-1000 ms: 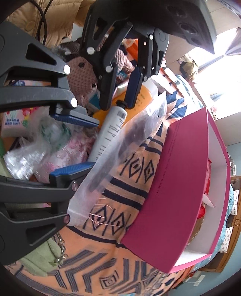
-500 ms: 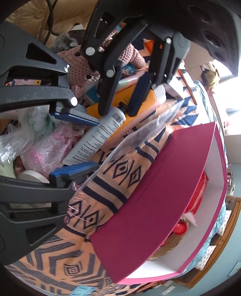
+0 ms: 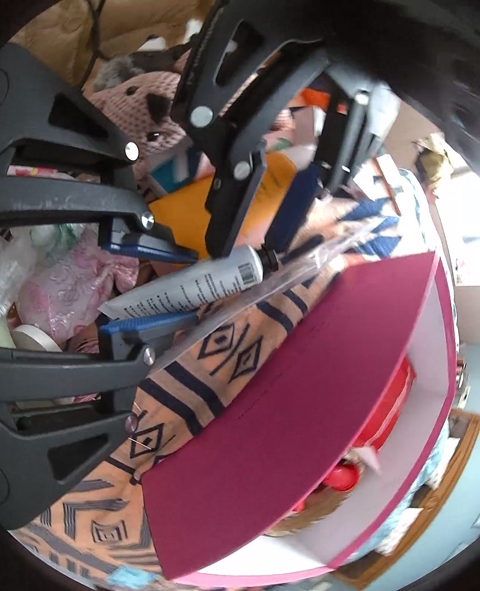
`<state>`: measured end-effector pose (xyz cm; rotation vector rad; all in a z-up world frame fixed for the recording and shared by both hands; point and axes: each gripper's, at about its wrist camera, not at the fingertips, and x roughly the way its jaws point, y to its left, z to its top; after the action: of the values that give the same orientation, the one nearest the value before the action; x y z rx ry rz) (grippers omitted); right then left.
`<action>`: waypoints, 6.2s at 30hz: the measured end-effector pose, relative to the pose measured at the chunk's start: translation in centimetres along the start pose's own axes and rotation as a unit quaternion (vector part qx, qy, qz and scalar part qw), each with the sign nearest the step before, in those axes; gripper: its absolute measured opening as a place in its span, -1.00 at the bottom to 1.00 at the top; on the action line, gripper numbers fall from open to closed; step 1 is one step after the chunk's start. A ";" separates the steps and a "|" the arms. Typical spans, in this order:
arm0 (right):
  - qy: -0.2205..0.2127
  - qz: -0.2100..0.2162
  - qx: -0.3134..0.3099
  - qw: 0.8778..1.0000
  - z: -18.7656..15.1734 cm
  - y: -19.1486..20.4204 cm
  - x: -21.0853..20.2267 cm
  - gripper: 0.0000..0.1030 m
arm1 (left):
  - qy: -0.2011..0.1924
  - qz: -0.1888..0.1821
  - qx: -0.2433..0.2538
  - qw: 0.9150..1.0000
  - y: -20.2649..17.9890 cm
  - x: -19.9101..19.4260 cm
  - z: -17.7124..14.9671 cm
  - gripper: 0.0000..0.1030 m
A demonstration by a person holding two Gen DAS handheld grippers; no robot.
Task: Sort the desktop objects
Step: 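Grasp the white squeeze tube in the pile with the right tool, then grasp the white tube with the left tool while the right tool holds it, then carry the white tube with both tools over the pink box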
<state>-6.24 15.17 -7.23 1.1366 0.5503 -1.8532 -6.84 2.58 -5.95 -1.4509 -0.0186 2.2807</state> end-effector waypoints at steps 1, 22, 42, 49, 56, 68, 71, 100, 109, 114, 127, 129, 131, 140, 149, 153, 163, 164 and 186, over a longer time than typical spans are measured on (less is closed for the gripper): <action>-0.007 0.019 0.028 0.999 0.1 -1.0 -0.3 -0.49 | 0.001 0.000 -0.001 1.000 0.2 0.0 0.1 -0.29; 0.026 0.002 0.033 0.999 1.6 -2.3 1.2 -0.41 | 0.034 -0.012 0.006 0.999 0.5 3.1 3.8 -0.32; -0.039 0.071 0.134 0.988 -0.3 -4.8 -0.1 -0.59 | 0.004 -0.028 0.035 0.999 -1.2 0.9 4.9 -0.26; -0.055 0.055 0.147 0.986 -0.4 -4.2 0.1 -0.61 | -0.005 -0.045 0.042 0.998 -1.5 1.3 5.2 -0.18; -0.080 0.073 0.187 0.976 -1.7 -5.9 -0.5 -0.63 | 0.006 -0.055 0.016 0.998 0.3 1.4 3.8 -0.13; -0.111 0.105 0.230 0.961 -3.4 -7.1 -2.2 -0.63 | 0.019 -0.091 0.026 0.995 -0.6 1.7 2.7 -0.13; -0.125 0.112 0.235 0.957 -2.9 -7.0 -2.3 -0.63 | 0.015 -0.093 0.045 0.994 -1.7 1.3 2.7 -0.13; -0.201 0.131 0.254 0.937 -3.6 -6.3 -7.2 -0.63 | -0.026 -0.025 0.079 0.996 -5.8 -1.4 4.4 -0.32; -0.207 0.128 0.252 0.936 -3.4 -6.5 -7.7 -0.63 | -0.035 -0.016 0.082 0.996 -6.2 -1.6 4.8 -0.32; -0.212 0.125 0.251 0.936 -3.3 -6.6 -8.3 -0.63 | -0.041 -0.008 0.087 0.995 -6.6 -2.1 5.1 -0.33; -0.224 0.116 0.250 0.935 -2.7 -7.2 -9.5 -0.63 | -0.052 -0.010 0.090 0.995 -6.9 -2.7 6.3 -0.32; -0.226 0.115 0.250 0.934 -2.6 -7.3 -9.6 -0.63 | -0.053 -0.008 0.091 0.994 -6.9 -2.8 6.5 -0.33; -0.228 0.115 0.250 0.934 -2.5 -7.4 -9.7 -0.63 | -0.055 -0.008 0.092 0.994 -6.9 -2.9 6.7 -0.33; -0.234 0.115 0.252 0.932 -2.0 -8.1 -10.2 -0.63 | -0.059 -0.005 0.094 0.994 -7.0 -3.1 7.6 -0.33; -0.238 0.113 0.253 0.931 -1.6 -8.7 -10.4 -0.63 | -0.061 0.000 0.096 0.994 -7.1 -3.0 8.4 -0.33; -0.240 0.112 0.254 0.930 -1.5 -9.0 -10.4 -0.63 | -0.062 0.002 0.095 0.994 -7.1 -2.9 8.7 -0.33; -0.241 0.109 0.254 0.930 -1.2 -9.4 -10.6 -0.63 | -0.062 0.005 0.095 0.994 -7.1 -2.8 9.1 -0.33; -0.241 0.108 0.254 0.931 -1.1 -9.5 -10.6 -0.63 | -0.062 0.005 0.094 0.994 -7.1 -2.8 9.2 -0.33; -0.240 0.106 0.257 0.930 -0.3 -10.9 -10.4 -0.63 | -0.058 0.008 0.085 0.995 -6.5 -2.1 11.1 -0.33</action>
<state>-13.18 25.74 0.99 0.9555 -0.3469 -2.0381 -13.46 10.09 2.37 -1.2372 0.1486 2.3141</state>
